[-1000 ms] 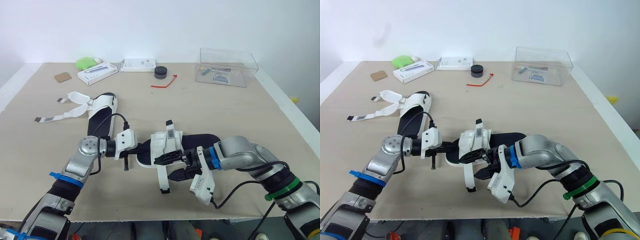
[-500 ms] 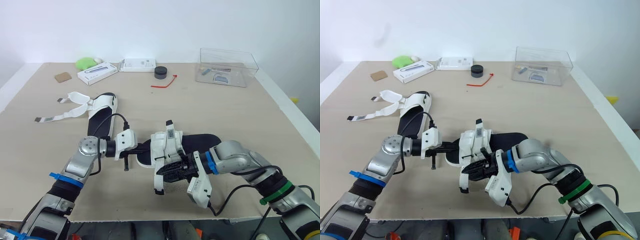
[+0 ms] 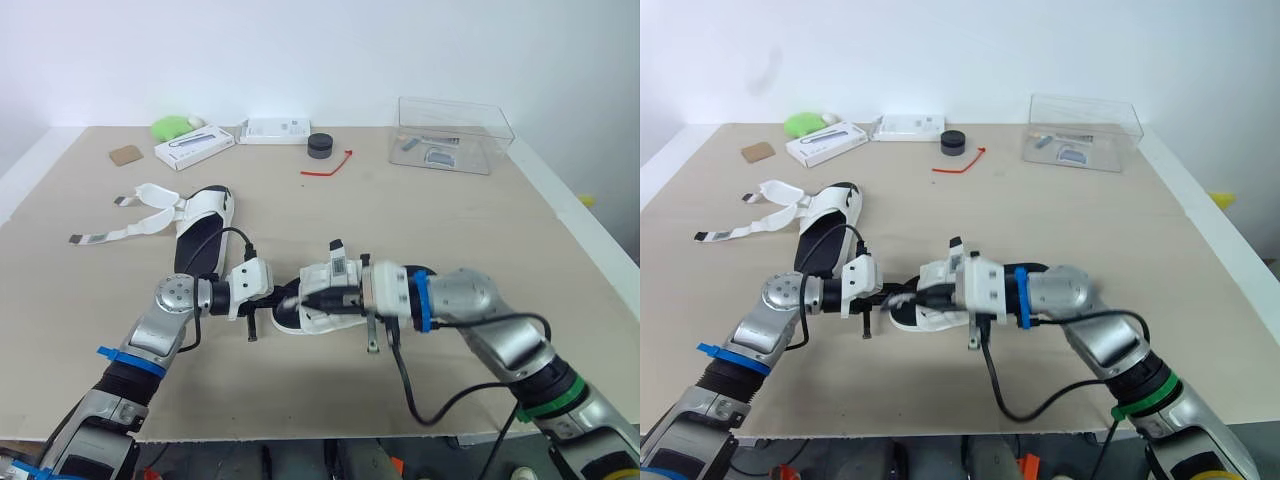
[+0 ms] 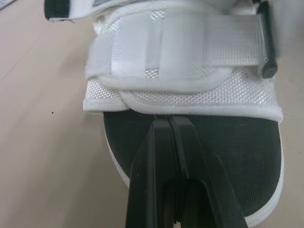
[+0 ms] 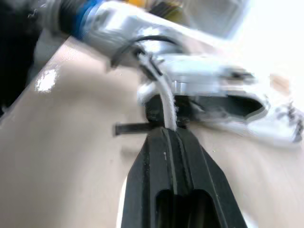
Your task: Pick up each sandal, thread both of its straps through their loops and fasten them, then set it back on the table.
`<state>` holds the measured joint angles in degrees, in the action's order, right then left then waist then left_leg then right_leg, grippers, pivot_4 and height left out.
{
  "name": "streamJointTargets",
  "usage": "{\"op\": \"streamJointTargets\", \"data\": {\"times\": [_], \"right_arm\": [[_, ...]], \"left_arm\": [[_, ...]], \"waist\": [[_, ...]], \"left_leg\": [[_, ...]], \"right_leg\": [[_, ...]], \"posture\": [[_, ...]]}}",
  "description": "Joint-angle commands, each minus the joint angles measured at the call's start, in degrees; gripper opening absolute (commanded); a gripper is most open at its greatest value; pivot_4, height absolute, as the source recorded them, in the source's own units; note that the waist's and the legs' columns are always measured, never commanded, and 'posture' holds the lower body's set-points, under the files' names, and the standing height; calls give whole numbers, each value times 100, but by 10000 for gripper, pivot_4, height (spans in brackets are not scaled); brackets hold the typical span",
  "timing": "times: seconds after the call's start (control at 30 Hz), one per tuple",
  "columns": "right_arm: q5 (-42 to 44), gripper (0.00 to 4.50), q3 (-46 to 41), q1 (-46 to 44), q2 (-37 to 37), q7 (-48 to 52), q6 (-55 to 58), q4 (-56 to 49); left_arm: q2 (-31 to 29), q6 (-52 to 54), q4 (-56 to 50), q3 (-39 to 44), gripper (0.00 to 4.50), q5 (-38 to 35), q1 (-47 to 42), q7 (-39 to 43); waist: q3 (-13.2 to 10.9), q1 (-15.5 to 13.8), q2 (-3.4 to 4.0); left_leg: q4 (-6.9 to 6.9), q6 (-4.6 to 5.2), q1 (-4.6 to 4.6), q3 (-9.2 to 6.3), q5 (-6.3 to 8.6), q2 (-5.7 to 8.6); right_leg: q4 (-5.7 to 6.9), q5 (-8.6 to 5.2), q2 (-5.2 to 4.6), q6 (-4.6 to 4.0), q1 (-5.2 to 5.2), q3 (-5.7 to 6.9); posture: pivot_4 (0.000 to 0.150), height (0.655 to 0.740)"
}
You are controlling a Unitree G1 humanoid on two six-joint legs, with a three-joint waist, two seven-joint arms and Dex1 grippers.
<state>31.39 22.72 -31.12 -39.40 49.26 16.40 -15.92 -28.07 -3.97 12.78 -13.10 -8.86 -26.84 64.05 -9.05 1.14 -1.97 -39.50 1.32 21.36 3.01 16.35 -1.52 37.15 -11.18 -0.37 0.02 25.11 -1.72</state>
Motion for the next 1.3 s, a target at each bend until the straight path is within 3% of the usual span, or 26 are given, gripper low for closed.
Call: {"op": "streamJointTargets", "data": {"times": [0.03,0.1,0.33,0.63,0.73,1.0,1.13,1.23,1.3], "right_arm": [[1084,503,-686,-431,329,-745,1758,-391],[1364,503,-889,-619,489,-1083,2554,-242],[1162,503,-1222,-1003,855,-1466,3590,527],[567,503,-1150,-1094,965,-1296,3748,925],[343,8634,-1109,-1004,967,-1216,3574,861],[-568,44675,-890,-1044,947,-908,2478,714],[-687,44675,-945,-1279,1219,-653,1898,545],[-919,36169,-596,-1260,1257,-260,1556,496],[-1222,26527,-319,-1218,1257,-85,1264,677]], "left_arm": [[-26,17,19,-101,0,104,72,70],[-26,11,18,-113,0,105,83,97],[93,-49,208,-125,0,126,-126,86],[18,-64,148,-116,0,127,-51,134],[19,-42,131,-109,0,120,-56,114],[-24,3,43,-126,0,118,10,147],[-22,-9,78,-126,0,121,-16,150],[8,7,75,-122,0,104,-38,145],[22,25,49,-108,0,68,-34,156]], "waist": [[0,1,0],[0,2,0],[0,3,0],[0,11,0],[0,11,0],[0,12,1],[0,25,1],[0,23,1],[0,22,1]], "left_leg": [[1,0,2,-1,0,-1],[1,0,8,-3,0,-2],[1,1,16,0,0,4],[3,4,22,3,2,6],[3,4,22,1,2,3],[6,5,23,2,3,3],[8,8,23,4,6,2],[9,9,24,0,6,0],[9,11,23,0,7,0]], "right_leg": [[0,-1,4,-2,2,0],[0,-1,8,-1,7,0],[-3,0,21,10,10,-1],[-6,-2,23,18,15,-3],[-6,-11,26,34,15,-5],[-7,-15,28,31,17,-4],[-7,-16,30,29,20,-4],[-7,-16,32,25,20,-3],[-7,-17,31,22,19,-1]], "posture": [[1500,7400],[1500,7400],[1500,7400],[1500,7400],[1500,7400],[1500,7400],[1500,7400],[1500,7400],[1500,7400]]}}
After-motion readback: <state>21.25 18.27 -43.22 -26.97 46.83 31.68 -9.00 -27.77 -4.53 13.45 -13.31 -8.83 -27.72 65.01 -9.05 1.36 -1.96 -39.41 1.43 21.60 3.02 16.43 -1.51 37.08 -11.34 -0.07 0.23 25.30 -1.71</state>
